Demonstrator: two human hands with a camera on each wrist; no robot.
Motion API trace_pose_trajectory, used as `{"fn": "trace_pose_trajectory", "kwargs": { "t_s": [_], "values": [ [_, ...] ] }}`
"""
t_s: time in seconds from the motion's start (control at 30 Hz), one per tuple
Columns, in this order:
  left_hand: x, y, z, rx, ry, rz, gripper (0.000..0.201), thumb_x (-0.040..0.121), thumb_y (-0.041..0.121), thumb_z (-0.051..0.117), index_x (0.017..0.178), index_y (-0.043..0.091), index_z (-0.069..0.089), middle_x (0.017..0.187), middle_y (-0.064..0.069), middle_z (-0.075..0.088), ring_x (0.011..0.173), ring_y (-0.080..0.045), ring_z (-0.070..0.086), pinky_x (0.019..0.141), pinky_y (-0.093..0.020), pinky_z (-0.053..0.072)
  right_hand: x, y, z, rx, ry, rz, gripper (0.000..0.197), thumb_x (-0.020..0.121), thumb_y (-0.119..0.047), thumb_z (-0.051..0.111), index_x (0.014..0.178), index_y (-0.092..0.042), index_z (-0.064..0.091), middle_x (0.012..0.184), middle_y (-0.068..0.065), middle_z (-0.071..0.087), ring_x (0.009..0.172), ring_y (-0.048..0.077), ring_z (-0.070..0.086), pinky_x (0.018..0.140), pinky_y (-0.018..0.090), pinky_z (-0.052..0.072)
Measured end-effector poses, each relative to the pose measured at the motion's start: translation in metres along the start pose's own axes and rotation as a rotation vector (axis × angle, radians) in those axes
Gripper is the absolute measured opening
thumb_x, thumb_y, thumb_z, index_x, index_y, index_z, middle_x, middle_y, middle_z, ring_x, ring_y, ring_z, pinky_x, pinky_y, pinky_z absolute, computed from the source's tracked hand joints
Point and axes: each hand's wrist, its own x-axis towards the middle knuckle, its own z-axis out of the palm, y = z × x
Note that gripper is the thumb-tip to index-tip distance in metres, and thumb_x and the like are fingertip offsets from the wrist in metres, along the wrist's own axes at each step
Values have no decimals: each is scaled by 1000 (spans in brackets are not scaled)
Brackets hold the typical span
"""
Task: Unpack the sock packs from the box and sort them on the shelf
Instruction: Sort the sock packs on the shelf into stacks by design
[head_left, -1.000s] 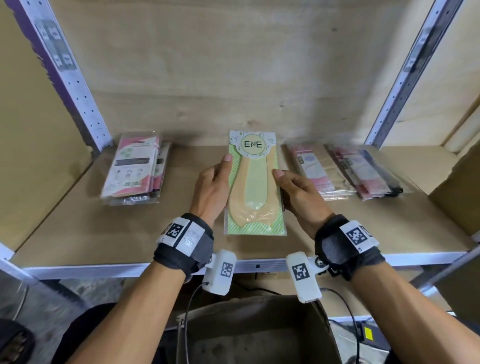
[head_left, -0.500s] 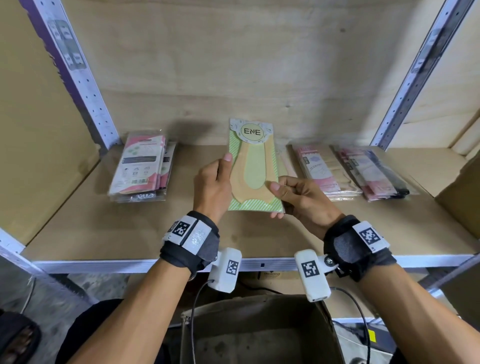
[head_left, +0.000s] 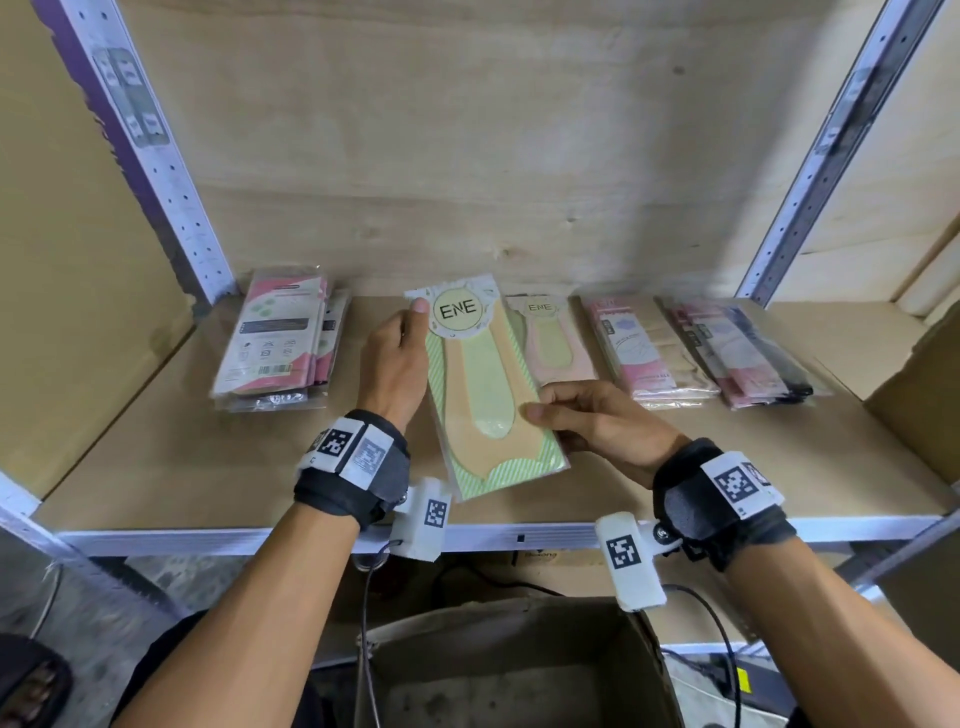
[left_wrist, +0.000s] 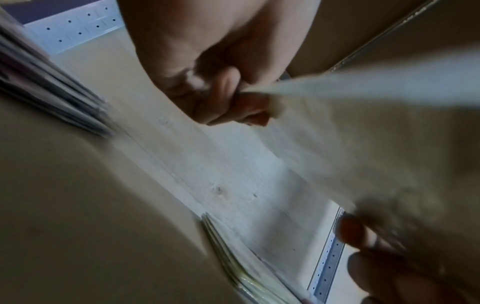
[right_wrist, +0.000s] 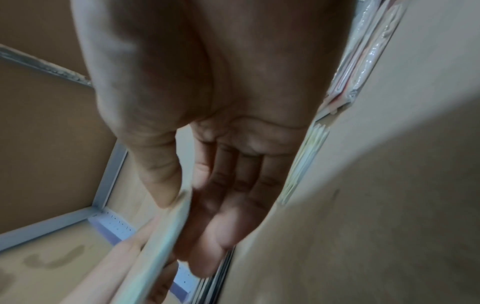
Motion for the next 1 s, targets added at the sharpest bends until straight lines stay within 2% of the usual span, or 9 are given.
{"fn": "trace_pose_trajectory", "kwargs": {
  "t_s": [0.1, 0.23, 0.37, 0.47, 0.57, 0.67, 0.8, 0.9, 1.0],
  "values": [
    [-4, 3, 4, 113, -4, 80, 53, 107, 40, 37, 77, -2, 51, 67, -5, 41, 57, -9, 38, 49, -13, 32, 3, -3, 6, -42, 82, -18, 44, 90, -50, 65, 93, -7, 67, 88, 6, 68, 80, 23, 60, 80, 39, 48],
    [-12, 3, 21, -21, -188, 129, 58, 106, 43, 40, 77, -7, 45, 67, -2, 33, 59, -10, 29, 57, -28, 25, 10, -8, 4, 56, 260, -85, 60, 95, -44, 59, 112, 14, 59, 98, 31, 62, 84, 34, 56, 79, 47, 48],
    [-11, -1, 26, -152, -282, 62, 40, 105, 49, 39, 82, 21, 54, 78, 0, 50, 71, -11, 45, 64, -26, 35, 12, -7, -1, 157, 328, -86, 65, 98, -36, 59, 111, 27, 44, 98, 17, 50, 86, 28, 45, 78, 40, 41],
    [-13, 3, 22, -236, -435, -41, 48, 99, 54, 51, 64, 26, 69, 59, 6, 60, 49, -7, 56, 50, -24, 47, 17, -4, -7, 243, 455, -78, 48, 100, -30, 55, 113, 16, 57, 100, 19, 64, 78, 27, 56, 61, 32, 51],
    [-11, 2, 15, -172, -689, -3, 30, 88, 48, 71, 100, 20, 72, 82, 1, 70, 70, -11, 67, 62, -24, 54, 25, -1, -21, 269, 569, -45, 47, 99, -32, 58, 112, 12, 61, 100, 20, 69, 72, 25, 62, 56, 29, 51],
    [-10, -2, 15, -196, -844, -24, 36, 88, 17, 76, 121, 19, 64, 105, -7, 76, 94, -17, 72, 77, -21, 55, 31, 1, -30, 270, 575, -9, 43, 98, -35, 58, 111, 5, 67, 101, 13, 74, 70, 20, 67, 56, 29, 55],
    [-4, -4, 24, -243, -669, -36, 37, 85, 6, 76, 119, 9, 64, 90, -7, 75, 84, -14, 70, 74, -17, 53, 34, 1, -40, 201, 426, 70, 36, 91, -36, 67, 115, -9, 66, 102, 7, 74, 80, 20, 70, 63, 31, 56],
    [5, -6, 34, -317, -517, -85, 35, 85, 7, 77, 118, 10, 66, 94, -4, 77, 86, -12, 73, 77, -18, 53, 32, 3, -47, 121, 245, 139, 46, 80, -19, 78, 121, -15, 58, 107, 9, 74, 87, 21, 71, 71, 33, 56],
    [10, -4, 44, -344, -413, -109, 35, 85, 12, 78, 118, 12, 68, 103, -6, 77, 93, -15, 72, 79, -20, 56, 34, 2, -51, 85, 264, 101, 56, 79, 0, 77, 126, -16, 53, 102, 14, 68, 87, 21, 70, 67, 29, 56]
  ]
}}
